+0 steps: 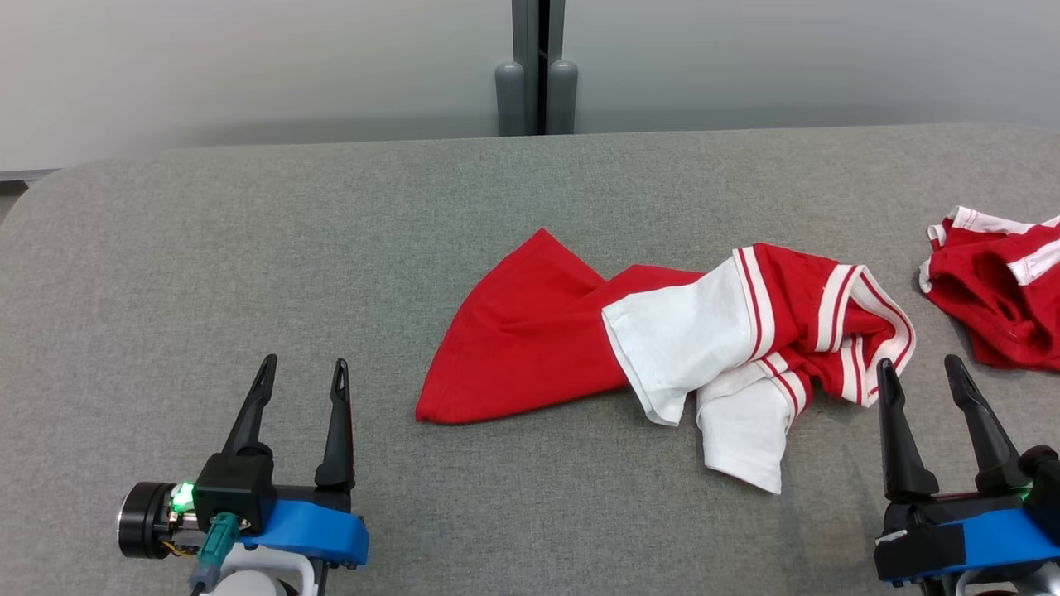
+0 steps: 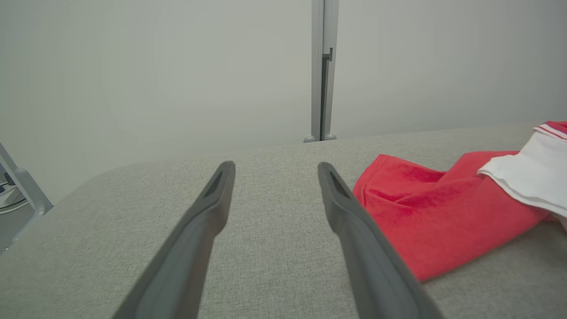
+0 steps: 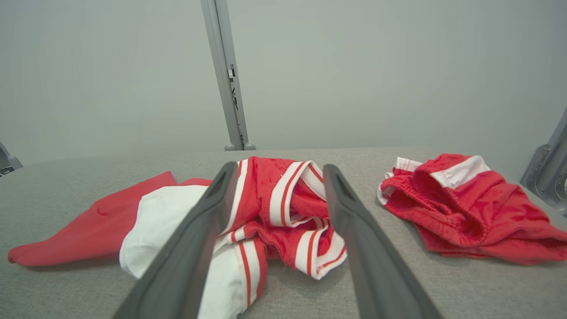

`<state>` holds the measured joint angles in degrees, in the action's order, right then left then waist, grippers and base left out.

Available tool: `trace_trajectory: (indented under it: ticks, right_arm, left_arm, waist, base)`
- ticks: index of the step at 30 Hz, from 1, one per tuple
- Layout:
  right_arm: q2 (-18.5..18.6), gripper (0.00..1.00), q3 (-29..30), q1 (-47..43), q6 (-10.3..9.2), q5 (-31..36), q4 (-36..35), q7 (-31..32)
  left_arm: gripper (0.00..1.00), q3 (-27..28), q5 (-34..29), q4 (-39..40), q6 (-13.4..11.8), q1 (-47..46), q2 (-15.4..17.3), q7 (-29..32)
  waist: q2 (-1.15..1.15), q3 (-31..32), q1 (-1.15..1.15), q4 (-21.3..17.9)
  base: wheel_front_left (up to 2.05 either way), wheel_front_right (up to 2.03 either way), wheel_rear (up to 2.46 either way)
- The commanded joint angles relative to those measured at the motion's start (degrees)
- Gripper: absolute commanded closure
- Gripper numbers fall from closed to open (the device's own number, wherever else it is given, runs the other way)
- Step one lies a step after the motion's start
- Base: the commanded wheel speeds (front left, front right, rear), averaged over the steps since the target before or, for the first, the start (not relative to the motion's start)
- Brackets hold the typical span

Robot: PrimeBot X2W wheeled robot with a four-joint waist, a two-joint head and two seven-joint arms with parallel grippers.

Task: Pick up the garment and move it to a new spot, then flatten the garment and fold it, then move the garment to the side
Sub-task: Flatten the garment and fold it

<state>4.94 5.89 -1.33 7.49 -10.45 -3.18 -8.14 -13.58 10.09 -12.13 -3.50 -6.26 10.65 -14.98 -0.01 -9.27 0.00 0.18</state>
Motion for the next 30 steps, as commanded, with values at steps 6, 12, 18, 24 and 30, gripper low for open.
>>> trace_trajectory:
  ticks: [6, 12, 18, 24, 30]
  right_arm:
    - [-0.4, 0.0, -0.2, -0.3, 0.01, -0.1, -0.9, 0.3]
    - [-0.6, 0.0, -0.5, 0.6, 0.02, -0.4, -1.3, 0.3]
    - [-0.5, 0.0, -1.3, 2.4, 0.02, -0.6, -1.3, 0.3]
    - [-0.3, 0.0, -2.1, 3.9, 0.01, -1.3, 0.5, -0.6]
    - [-0.1, 0.0, -2.4, 4.6, 0.01, -1.8, 2.5, -1.5]
  left_arm:
    - [0.0, -0.5, 0.1, 0.2, 0.0, -1.3, 0.6, 0.2]
    - [0.0, -3.1, 0.3, -0.9, 2.3, -4.2, 0.0, 2.8]
    - [0.0, -6.2, 1.6, -7.4, 6.2, -10.1, -1.2, 10.5]
    - [0.0, -7.1, 4.1, -16.2, 8.6, -15.9, -2.0, 16.8]
    - [1.0, -8.9, 6.7, -21.7, 10.3, -18.9, -2.0, 19.8]
  waist:
    - [0.01, -0.5, 0.0, -0.1]
    - [0.01, -2.3, 0.0, -0.5]
    - [0.01, -5.7, 0.0, -1.3]
    - [0.01, -8.1, 0.0, -2.8]
    - [0.01, -8.1, 0.0, -3.9]
  base:
    - [0.0, 0.0, 0.0]
    - [0.0, 0.0, 0.0]
    - [0.0, 0.0, 0.0]
    - [0.0, 0.0, 0.0]
    - [0.0, 0.0, 0.0]
